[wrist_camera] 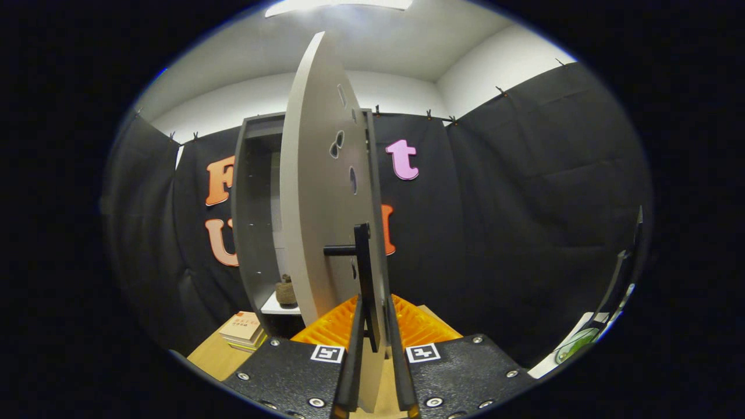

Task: Open the shoe cabinet door, grab the shoes and put them into the shoe cabinet, then close the shoe cabinet door.

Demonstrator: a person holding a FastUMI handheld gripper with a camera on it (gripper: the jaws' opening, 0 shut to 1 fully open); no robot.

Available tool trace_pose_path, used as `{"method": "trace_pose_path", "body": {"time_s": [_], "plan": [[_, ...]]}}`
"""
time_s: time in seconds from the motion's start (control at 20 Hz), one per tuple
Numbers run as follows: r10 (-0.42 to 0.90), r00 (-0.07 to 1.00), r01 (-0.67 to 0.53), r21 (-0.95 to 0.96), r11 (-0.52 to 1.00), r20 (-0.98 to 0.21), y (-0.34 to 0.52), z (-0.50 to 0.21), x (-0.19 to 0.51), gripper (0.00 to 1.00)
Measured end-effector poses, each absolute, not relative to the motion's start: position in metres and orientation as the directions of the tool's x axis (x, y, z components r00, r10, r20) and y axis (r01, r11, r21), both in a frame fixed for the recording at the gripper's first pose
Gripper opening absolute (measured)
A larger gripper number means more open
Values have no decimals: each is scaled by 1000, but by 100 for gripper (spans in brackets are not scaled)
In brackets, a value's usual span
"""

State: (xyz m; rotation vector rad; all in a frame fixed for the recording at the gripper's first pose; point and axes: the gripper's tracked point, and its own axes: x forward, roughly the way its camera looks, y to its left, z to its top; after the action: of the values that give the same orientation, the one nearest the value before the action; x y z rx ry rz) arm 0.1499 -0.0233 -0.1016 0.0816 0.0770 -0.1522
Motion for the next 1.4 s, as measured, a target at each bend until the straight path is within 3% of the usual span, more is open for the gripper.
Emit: {"method": "trace_pose_path", "body": {"time_s": [0.3, 0.35, 0.6, 1.4], "plan": [[-239, 968, 243, 60, 968, -77, -113, -105, 142, 22], [-237, 969, 241, 57, 969, -69, -124, -103, 142, 18], [-201, 978, 203, 51, 978, -49, -142, -93, 141, 18], [-153, 987, 156, 41, 987, -55, -73, -91, 104, 22]]}}
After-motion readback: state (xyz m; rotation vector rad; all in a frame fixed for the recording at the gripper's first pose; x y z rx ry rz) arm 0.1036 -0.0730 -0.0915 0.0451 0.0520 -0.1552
